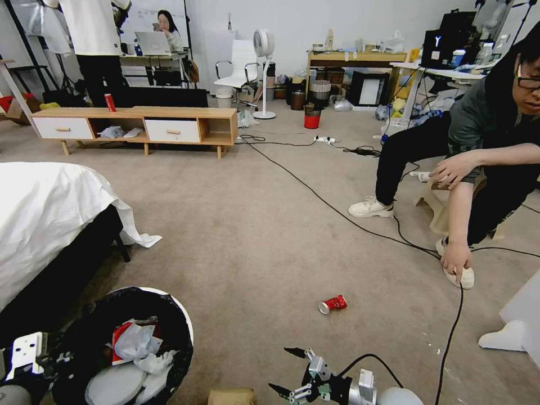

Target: Pick up the trash bin and place the garbage on the floor into it.

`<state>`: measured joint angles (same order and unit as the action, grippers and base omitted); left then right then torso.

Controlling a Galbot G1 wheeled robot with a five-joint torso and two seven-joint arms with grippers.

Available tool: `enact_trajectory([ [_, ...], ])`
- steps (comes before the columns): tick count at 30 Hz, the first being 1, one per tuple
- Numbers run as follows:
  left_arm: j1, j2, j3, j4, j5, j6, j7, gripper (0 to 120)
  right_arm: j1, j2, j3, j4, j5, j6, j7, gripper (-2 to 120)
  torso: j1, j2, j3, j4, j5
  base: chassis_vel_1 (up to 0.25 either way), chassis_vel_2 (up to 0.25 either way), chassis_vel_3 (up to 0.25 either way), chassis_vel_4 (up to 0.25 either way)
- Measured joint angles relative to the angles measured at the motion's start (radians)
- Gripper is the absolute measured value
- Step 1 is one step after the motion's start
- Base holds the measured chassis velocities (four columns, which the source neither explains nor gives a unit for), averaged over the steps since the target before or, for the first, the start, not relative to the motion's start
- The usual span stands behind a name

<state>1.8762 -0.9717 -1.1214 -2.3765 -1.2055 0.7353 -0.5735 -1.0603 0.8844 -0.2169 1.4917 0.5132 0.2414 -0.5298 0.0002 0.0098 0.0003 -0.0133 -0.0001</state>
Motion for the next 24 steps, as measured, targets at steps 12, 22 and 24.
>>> enact_trajectory([
  [12,-0.003,0.001,0.006,-0.010,0.000,0.000,-0.012,1,0.073,0.018,-0.101,-0.060,0.020,-0.021,-0.004,100,0.000,0.000,0.000,0.0001,0.0001,0.000,0.000,0.000,0.000],
  [22,-0.010,-0.003,0.009,-0.022,0.001,0.000,-0.026,1,0.160,0.071,-0.184,-0.152,0.010,-0.027,-0.024,100,0.000,0.000,0.000,0.0001,0.0001,0.000,0.000,0.000,0.000],
  [24,-0.011,-0.002,0.010,-0.022,0.001,0.000,-0.028,1,0.172,0.075,-0.197,-0.162,0.007,-0.032,-0.024,100,0.000,0.000,0.000,0.0001,0.0000,0.000,0.000,0.000,0.000],
])
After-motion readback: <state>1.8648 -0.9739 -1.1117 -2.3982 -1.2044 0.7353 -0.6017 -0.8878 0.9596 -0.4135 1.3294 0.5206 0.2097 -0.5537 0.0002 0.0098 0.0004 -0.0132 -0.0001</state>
